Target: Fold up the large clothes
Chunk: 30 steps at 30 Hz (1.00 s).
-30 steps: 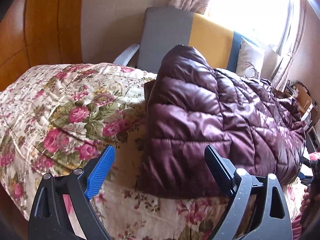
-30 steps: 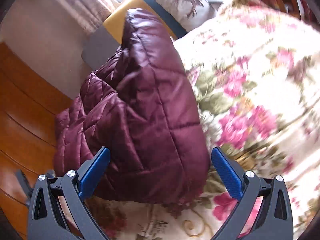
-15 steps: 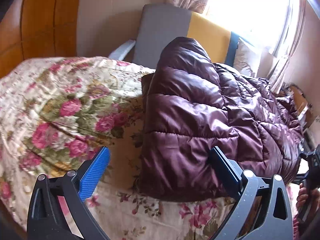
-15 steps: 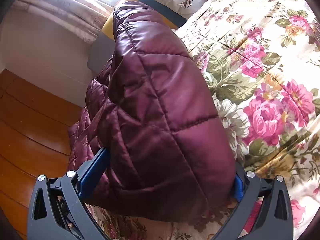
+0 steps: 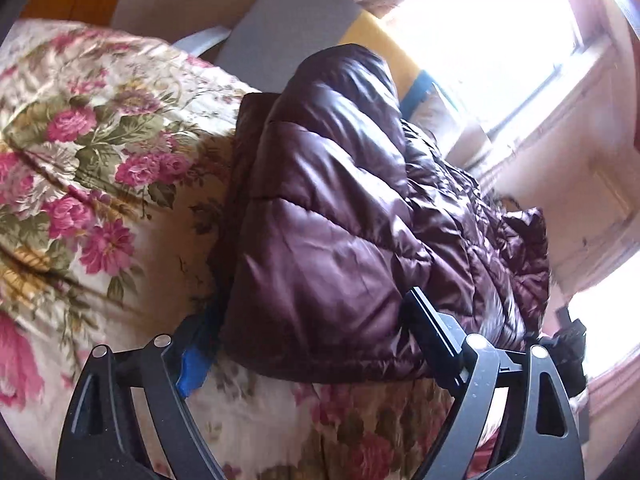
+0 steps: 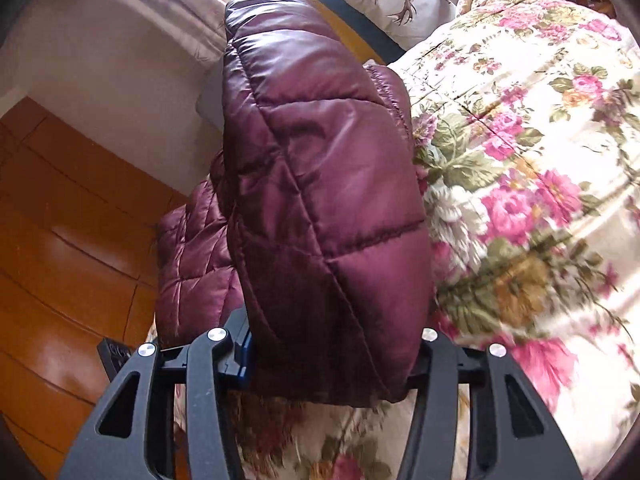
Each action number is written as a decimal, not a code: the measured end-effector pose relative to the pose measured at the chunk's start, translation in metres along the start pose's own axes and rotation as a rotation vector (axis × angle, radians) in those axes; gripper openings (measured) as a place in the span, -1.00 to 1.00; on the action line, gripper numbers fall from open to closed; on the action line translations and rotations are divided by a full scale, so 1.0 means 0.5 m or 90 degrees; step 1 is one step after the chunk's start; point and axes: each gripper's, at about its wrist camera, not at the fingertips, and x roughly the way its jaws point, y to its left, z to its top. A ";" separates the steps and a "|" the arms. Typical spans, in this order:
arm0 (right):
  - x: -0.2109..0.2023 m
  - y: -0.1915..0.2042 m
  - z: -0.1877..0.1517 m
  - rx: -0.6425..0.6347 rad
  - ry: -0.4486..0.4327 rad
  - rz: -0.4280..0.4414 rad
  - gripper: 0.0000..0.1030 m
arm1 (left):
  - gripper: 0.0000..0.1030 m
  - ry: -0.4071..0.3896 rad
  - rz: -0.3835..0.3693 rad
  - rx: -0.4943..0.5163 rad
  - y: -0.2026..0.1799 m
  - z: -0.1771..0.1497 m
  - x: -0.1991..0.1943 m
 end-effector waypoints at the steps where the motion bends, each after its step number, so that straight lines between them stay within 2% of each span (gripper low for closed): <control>1: -0.020 -0.001 -0.014 -0.002 0.001 0.000 -0.07 | 0.66 0.006 -0.006 0.007 -0.009 -0.012 -0.007; 5: -0.104 -0.019 -0.073 -0.008 0.003 -0.012 -0.07 | 0.66 0.032 -0.034 0.037 -0.044 -0.063 -0.041; 8: -0.162 -0.045 -0.116 -0.004 0.001 -0.031 -0.06 | 0.66 0.078 -0.047 0.071 -0.082 -0.122 -0.070; 10: -0.195 -0.064 -0.141 -0.002 0.002 -0.043 -0.02 | 0.66 0.110 -0.042 0.072 -0.097 -0.158 -0.094; 12: -0.220 -0.078 -0.159 0.000 -0.002 -0.061 0.07 | 0.66 0.096 0.011 0.095 -0.113 -0.182 -0.134; 13: -0.226 -0.083 -0.164 0.004 -0.003 -0.067 0.22 | 0.66 0.079 0.033 0.109 -0.121 -0.183 -0.151; 14: -0.231 -0.088 -0.168 0.011 0.001 -0.076 0.41 | 0.67 0.056 0.045 0.119 -0.129 -0.177 -0.170; 15: -0.232 -0.093 -0.167 0.020 0.005 -0.084 0.47 | 0.76 0.026 0.059 0.120 -0.138 -0.164 -0.188; 18: -0.248 -0.081 -0.158 0.008 -0.005 -0.122 0.54 | 0.80 -0.042 0.070 0.137 -0.179 -0.102 -0.208; 21: -0.266 -0.030 -0.151 -0.057 -0.025 -0.188 0.65 | 0.81 -0.087 0.089 0.216 -0.267 -0.057 -0.177; 22: -0.269 -0.012 -0.151 -0.076 -0.026 -0.211 0.68 | 0.81 -0.092 0.092 0.239 -0.288 -0.049 -0.167; 23: -0.275 -0.004 -0.160 -0.088 -0.020 -0.223 0.86 | 0.81 -0.098 0.089 0.265 -0.315 -0.040 -0.151; 24: -0.279 0.005 -0.163 -0.095 -0.022 -0.235 0.94 | 0.82 -0.107 0.074 0.299 -0.351 -0.028 -0.125; 26: -0.306 -0.002 -0.166 -0.078 -0.039 -0.228 0.94 | 0.82 -0.107 0.073 0.320 -0.384 -0.023 -0.093; 28: -0.344 -0.015 -0.160 -0.038 -0.085 -0.261 0.93 | 0.82 -0.082 0.087 0.336 -0.410 -0.008 -0.035; 30: -0.376 0.025 -0.154 -0.081 -0.153 -0.270 0.85 | 0.82 -0.073 0.093 0.348 -0.429 -0.001 0.010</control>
